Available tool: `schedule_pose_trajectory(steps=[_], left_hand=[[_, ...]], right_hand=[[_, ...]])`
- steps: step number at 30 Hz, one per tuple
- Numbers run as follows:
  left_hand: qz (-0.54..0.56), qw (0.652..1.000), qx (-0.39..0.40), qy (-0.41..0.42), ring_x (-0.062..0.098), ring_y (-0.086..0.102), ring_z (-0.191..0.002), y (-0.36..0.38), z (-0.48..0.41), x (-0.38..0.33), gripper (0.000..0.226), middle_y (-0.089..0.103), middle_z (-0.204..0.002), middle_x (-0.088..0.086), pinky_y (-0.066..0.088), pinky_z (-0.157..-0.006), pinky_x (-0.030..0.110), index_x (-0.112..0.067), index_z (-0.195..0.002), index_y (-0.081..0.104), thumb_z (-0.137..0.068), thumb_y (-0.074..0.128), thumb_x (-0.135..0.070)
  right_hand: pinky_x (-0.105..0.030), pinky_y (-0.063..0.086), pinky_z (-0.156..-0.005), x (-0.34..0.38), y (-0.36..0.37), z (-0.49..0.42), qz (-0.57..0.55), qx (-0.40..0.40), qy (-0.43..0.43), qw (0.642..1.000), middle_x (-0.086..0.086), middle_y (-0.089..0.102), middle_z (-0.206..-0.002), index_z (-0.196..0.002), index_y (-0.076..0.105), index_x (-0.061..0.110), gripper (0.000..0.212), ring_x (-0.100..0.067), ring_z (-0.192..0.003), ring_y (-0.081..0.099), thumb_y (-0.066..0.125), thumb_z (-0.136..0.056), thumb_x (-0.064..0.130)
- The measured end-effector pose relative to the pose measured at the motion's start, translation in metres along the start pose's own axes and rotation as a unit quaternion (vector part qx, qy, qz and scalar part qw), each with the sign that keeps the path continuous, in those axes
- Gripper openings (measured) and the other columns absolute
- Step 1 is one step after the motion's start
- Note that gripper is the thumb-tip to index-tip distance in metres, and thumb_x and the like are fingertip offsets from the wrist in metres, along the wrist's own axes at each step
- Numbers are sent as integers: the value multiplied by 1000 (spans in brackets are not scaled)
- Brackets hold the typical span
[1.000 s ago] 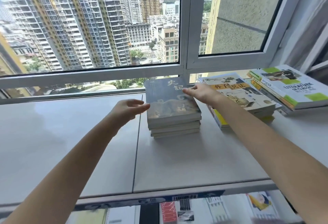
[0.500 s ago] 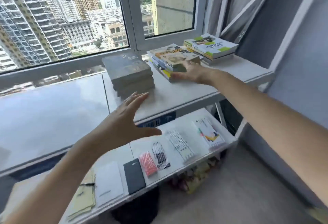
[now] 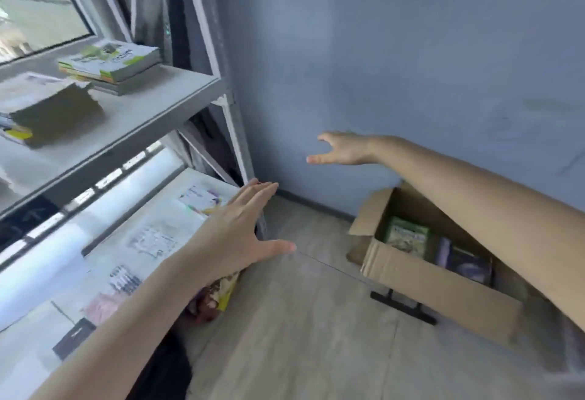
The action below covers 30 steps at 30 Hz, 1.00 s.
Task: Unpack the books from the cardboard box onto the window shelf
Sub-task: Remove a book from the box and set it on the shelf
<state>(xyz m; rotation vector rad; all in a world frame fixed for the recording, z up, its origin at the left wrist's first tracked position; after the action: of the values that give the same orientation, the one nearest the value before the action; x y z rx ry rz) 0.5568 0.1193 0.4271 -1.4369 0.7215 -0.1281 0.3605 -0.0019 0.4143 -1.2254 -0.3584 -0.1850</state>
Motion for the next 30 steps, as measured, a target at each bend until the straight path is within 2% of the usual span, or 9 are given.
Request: schedule_pose_trajectory(steps=[2,4,7,10,12,16,20,24,30], left_hand=[[-1,999,29,38,-14,-6,-133,39,-46,-51,100,15,-157,-17,11,-108,18,-32,-150,15,-69,59,-72],[-3,996,57,70,-2,0,-143,74,-88,-100,98,17,-157,-12,9,-111,20,-28,-150,17,-72,61,-67],[-20,990,91,106,6,6,-145,122,-147,-168,98,21,-157,-9,7,-113,22,-24,-150,18,-73,61,-65],[-48,983,117,136,10,9,-146,160,-192,-213,96,22,-157,-7,9,-115,26,-24,-150,17,-75,58,-67],[-64,977,138,147,12,9,-146,186,-222,-232,97,21,-157,-7,11,-116,30,-24,-151,17,-74,56,-70],[-93,967,179,153,15,12,-146,242,-281,-245,97,22,-157,-4,13,-118,35,-22,-150,17,-74,56,-69],[-109,961,223,122,18,17,-145,316,-345,-229,95,24,-157,-2,20,-117,39,-23,-149,19,-74,58,-67],[-129,956,244,96,22,19,-144,402,-405,-205,87,22,-157,1,27,-113,41,-20,-148,22,-79,60,-57],[-180,933,306,66,26,16,-145,536,-453,-164,82,21,-157,8,19,-116,39,-15,-147,23,-84,57,-54]], right_hand=[[-38,21,-117,-83,-7,19,-41,-3,32,999,-8,21,-158,-149,18,9,92,-23,-144,22,52,-83,64],[-36,22,-116,-156,-7,36,-77,-7,60,995,-7,23,-157,-149,18,10,91,-22,-143,24,54,-83,61],[-35,25,-114,-262,-7,62,-133,-10,114,985,-7,26,-156,-149,19,12,88,-21,-141,29,54,-83,60],[-30,28,-110,-342,-13,83,-188,-18,152,970,-5,29,-154,-148,21,13,85,-20,-139,32,54,-84,59],[-31,27,-108,-389,-17,90,-208,-16,178,962,-4,28,-155,-149,18,16,85,-20,-140,31,52,-85,60],[-33,26,-109,-461,-8,84,-235,-13,213,948,-2,30,-154,-149,21,19,85,-20,-140,32,53,-83,62],[-38,25,-114,-522,28,60,-286,13,241,927,-3,28,-155,-149,22,19,86,-20,-140,31,56,-82,61],[-40,28,-113,-583,89,25,-330,29,291,897,-6,30,-154,-148,23,17,84,-22,-139,33,57,-83,57],[-43,22,-115,-658,205,-22,-362,86,369,851,-7,20,-158,-151,17,14,85,-26,-145,20,55,-86,55]])
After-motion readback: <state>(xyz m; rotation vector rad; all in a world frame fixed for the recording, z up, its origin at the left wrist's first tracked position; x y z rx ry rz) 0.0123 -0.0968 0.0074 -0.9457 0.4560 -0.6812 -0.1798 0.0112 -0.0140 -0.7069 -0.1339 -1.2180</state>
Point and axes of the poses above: each hand's wrist, its own z-axis away from the middle knuckle, its own y-axis out of the palm, x = y × z, the point moved 8 cm from there along -z, towards the middle knuckle
